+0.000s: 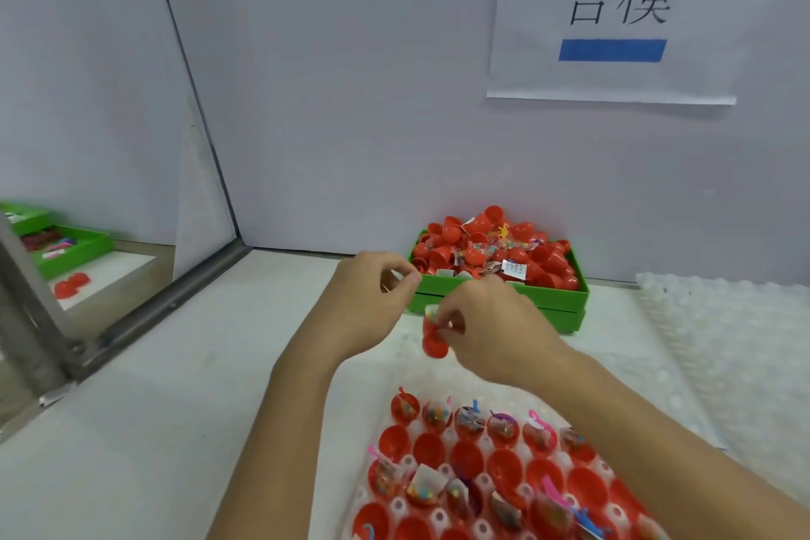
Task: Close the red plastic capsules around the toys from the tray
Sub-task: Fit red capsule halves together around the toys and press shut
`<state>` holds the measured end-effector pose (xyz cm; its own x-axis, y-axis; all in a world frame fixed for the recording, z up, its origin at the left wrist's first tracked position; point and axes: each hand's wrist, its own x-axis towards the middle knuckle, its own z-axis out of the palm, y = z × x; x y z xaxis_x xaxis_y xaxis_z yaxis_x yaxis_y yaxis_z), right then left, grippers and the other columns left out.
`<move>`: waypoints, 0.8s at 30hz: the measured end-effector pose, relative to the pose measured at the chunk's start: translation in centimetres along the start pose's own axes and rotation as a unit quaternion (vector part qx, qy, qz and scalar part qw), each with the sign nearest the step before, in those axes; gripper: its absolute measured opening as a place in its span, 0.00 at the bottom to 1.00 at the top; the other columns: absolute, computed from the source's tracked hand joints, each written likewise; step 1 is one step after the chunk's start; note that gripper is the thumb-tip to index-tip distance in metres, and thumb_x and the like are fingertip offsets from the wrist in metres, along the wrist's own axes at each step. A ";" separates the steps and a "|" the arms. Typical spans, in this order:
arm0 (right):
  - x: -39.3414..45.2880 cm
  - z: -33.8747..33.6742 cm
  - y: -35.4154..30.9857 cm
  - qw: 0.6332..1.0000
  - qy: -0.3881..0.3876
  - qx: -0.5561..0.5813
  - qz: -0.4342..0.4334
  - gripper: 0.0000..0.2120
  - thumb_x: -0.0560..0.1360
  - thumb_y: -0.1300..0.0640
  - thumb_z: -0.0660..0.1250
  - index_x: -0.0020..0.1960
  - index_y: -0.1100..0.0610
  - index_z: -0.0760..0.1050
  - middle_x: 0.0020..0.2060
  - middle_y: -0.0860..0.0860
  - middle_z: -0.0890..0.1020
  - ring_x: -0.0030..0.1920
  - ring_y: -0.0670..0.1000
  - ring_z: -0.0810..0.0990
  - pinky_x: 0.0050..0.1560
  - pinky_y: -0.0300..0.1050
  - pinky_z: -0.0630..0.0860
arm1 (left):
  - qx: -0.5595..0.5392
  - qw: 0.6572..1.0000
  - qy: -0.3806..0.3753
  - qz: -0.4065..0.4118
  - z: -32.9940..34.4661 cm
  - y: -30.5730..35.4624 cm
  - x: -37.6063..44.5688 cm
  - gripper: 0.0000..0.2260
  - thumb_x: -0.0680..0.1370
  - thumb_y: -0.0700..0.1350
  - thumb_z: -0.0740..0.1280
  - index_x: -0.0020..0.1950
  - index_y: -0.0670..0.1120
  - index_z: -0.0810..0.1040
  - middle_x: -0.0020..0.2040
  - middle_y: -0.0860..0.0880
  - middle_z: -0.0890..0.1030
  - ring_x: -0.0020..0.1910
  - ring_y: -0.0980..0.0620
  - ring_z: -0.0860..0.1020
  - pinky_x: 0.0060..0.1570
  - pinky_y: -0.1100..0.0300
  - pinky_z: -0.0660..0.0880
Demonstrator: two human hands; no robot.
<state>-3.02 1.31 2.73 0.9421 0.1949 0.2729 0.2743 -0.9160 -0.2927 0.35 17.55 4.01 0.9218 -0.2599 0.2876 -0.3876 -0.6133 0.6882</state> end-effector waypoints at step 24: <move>-8.8 -8.7 9.4 0.936 0.026 0.320 0.144 0.09 0.79 0.57 0.67 0.56 0.47 0.80 0.42 0.48 0.86 0.39 0.45 0.86 0.38 0.37 0.80 | -0.202 0.970 -0.125 0.053 8.2 7.6 -1.9 0.12 0.70 0.45 0.78 0.51 0.48 0.80 0.43 0.50 0.85 0.42 0.53 0.84 0.45 0.58 0.82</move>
<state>-10.38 -12.12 5.58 0.9887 -0.0609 0.1369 0.0846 -0.5271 -0.8456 -4.40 7.26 3.28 0.8276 -0.5096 0.2354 -0.4012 -0.2438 0.8829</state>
